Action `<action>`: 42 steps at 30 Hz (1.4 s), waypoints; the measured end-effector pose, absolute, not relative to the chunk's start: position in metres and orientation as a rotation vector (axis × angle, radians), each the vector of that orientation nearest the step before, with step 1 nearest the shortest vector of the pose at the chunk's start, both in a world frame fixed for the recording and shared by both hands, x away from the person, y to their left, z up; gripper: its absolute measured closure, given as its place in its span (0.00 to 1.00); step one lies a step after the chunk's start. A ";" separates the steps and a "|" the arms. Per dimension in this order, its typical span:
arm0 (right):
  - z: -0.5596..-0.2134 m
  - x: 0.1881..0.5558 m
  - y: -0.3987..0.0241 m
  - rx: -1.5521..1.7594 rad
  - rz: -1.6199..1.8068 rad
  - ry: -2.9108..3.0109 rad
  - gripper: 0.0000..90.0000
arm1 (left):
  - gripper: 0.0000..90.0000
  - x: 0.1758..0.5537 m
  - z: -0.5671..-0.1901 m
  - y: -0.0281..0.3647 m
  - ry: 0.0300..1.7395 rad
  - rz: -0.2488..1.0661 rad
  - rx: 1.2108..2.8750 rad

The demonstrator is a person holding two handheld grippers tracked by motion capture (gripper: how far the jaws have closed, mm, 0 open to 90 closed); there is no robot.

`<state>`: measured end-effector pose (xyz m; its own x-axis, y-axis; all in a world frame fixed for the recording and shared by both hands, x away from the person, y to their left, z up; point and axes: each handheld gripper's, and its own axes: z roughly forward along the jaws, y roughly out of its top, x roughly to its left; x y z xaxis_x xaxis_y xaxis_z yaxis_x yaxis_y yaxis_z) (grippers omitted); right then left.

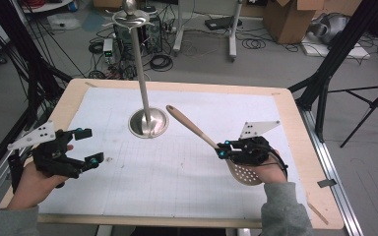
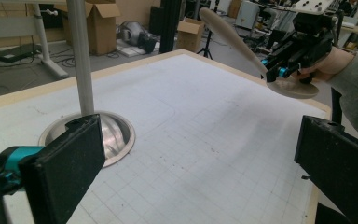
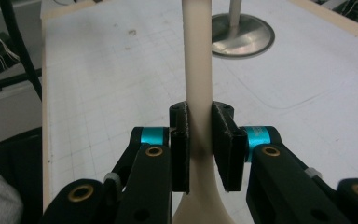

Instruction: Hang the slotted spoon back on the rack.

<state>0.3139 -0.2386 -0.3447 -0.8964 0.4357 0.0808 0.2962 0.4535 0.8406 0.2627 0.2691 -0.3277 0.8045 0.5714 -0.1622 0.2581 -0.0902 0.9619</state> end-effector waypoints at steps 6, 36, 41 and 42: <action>-0.338 0.312 -0.243 0.642 1.485 2.517 0.87 | 0.02 0.263 -0.328 0.270 0.660 0.294 1.677; -0.283 0.339 -0.236 0.655 1.539 2.382 0.87 | 0.02 0.263 -0.334 0.281 0.708 0.305 1.658; -0.274 0.349 -0.230 0.663 1.554 2.363 0.87 | 0.02 0.262 -0.337 0.286 0.716 0.308 1.656; -0.273 0.351 -0.230 0.663 1.561 2.361 0.87 | 0.02 0.261 -0.338 0.288 0.720 0.308 1.649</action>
